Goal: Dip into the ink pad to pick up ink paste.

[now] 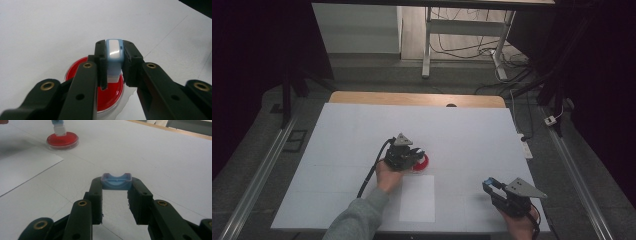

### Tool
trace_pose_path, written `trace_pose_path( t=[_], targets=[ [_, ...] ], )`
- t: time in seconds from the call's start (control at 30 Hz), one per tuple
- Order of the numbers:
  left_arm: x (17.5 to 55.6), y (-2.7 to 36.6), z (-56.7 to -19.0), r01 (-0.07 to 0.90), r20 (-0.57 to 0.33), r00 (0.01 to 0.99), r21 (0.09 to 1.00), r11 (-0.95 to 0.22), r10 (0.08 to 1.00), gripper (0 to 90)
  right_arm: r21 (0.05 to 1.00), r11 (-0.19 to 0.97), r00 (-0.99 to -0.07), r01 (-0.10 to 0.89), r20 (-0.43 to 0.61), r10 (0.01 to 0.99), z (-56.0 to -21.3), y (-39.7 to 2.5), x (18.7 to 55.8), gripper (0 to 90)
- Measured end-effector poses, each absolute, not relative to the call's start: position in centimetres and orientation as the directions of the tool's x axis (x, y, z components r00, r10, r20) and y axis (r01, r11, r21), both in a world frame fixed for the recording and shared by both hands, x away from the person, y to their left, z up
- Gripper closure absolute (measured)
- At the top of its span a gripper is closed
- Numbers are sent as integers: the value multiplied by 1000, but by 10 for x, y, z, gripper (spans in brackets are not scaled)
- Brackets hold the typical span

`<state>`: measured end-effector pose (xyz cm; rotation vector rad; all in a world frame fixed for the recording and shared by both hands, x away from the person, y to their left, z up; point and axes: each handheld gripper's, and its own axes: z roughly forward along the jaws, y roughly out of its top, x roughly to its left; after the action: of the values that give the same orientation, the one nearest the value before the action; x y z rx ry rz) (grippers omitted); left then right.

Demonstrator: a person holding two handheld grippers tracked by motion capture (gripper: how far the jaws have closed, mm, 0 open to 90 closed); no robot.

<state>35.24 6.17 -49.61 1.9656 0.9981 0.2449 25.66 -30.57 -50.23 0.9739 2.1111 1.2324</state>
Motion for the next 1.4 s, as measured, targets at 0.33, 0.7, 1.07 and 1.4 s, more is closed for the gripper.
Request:
trace_pose_path(
  t=[0.33, 0.7, 1.07, 1.4],
  targets=[
    [353, 58, -500, 547, -175, 658, 780, -305, 732, 757, 885, 332, -616, 327, -67, 785, -502, -306, 257, 651],
    [352, 55, -502, 540, -151, 663, 774, -329, 733, 757, 884, 334, -617, 327, -68, 784, -502, -306, 257, 651],
    [352, 54, -506, 539, -140, 664, 771, -341, 734, 757, 884, 335, -617, 327, -69, 784, -503, -305, 257, 652],
    [351, 52, -506, 537, -121, 667, 762, -361, 735, 758, 884, 335, -617, 326, -70, 784, -503, -305, 257, 651]
  ],
)
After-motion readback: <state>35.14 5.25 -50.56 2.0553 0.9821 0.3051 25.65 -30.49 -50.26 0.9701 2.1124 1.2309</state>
